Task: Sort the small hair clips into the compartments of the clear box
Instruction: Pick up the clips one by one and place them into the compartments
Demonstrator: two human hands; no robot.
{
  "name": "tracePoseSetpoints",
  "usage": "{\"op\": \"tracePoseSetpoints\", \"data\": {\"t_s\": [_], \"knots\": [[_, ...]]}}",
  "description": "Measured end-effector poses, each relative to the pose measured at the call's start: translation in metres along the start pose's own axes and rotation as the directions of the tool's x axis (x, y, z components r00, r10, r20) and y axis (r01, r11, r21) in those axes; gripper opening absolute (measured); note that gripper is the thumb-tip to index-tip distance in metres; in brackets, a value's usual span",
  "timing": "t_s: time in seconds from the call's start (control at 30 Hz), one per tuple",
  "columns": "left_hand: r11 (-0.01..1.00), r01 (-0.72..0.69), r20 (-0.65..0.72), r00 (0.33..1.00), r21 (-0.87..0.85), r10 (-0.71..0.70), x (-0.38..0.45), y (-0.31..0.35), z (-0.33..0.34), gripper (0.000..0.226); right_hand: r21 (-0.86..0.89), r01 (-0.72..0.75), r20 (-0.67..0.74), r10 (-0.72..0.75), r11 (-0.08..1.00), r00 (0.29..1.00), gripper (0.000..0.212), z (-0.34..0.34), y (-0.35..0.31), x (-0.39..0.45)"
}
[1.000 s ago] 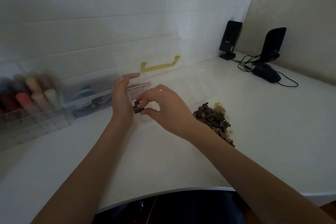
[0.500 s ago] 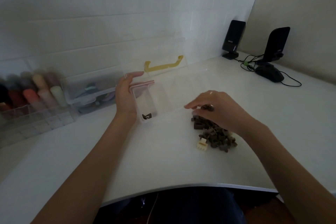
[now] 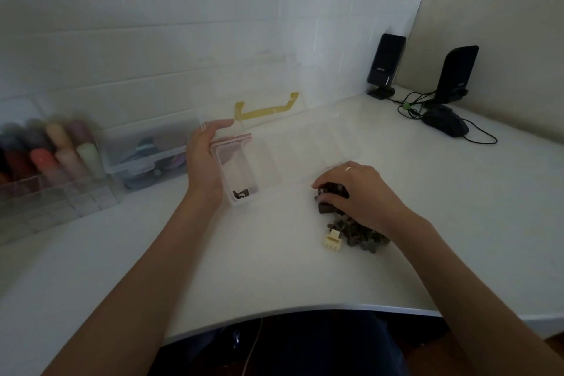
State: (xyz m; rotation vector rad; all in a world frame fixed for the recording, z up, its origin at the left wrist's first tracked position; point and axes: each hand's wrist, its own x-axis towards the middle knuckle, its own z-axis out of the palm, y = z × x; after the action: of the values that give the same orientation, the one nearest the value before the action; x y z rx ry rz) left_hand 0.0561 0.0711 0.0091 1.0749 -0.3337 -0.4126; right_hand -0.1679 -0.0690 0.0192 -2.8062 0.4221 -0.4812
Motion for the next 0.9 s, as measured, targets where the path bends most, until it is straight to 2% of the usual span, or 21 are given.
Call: {"op": "tracePoseSetpoints", "data": {"t_s": [0.13, 0.23, 0.4, 0.47, 0.6, 0.7, 0.77, 0.9], "knots": [[1.000, -0.004, 0.004, 1.000, 0.017, 0.004, 0.003, -0.003, -0.003, 0.031, 0.104, 0.006, -0.054, 0.000, 0.995, 0.999, 0.007, -0.001, -0.002, -0.002], [1.000, -0.002, -0.005, 1.000, 0.005, 0.002, 0.003, -0.003, -0.002, 0.032, 0.167, 0.008, -0.078, 0.005, 0.986, 0.997, 0.015, -0.002, -0.006, -0.003], [1.000, -0.002, 0.004, 1.000, 0.000, 0.002, 0.003, -0.003, -0.003, 0.030, 0.380, -0.040, -0.057, 0.066, 0.924, 0.996, 0.022, -0.005, -0.011, -0.009], [1.000, 0.019, 0.007, 1.000, -0.012, -0.019, 0.003, -0.002, -0.003, 0.032, 0.479, -0.024, -0.084, 0.072, 0.878, 0.994, 0.025, -0.007, -0.015, -0.011], [0.998, 0.049, 0.001, 0.999, -0.029, -0.049, 0.003, -0.002, -0.004, 0.037, 0.731, 0.071, -0.101, 0.004, 0.678, 0.995, 0.027, -0.013, -0.032, -0.004], [0.998, 0.060, 0.002, 0.998, -0.020, -0.060, 0.002, -0.002, -0.005, 0.040, 0.760, 0.109, -0.107, -0.042, 0.641, 0.993, 0.026, -0.010, -0.044, 0.007], [0.999, 0.037, -0.001, 0.999, -0.005, -0.037, 0.000, -0.002, -0.004, 0.035, 0.757, 0.137, -0.136, -0.050, 0.639, 0.989, 0.019, -0.004, -0.054, 0.014], [0.997, -0.046, -0.007, 0.999, 0.058, 0.047, -0.006, 0.000, 0.001, 0.025, 0.543, 0.212, -0.261, -0.077, 0.813, 0.962, 0.013, 0.008, -0.081, 0.035]]}}
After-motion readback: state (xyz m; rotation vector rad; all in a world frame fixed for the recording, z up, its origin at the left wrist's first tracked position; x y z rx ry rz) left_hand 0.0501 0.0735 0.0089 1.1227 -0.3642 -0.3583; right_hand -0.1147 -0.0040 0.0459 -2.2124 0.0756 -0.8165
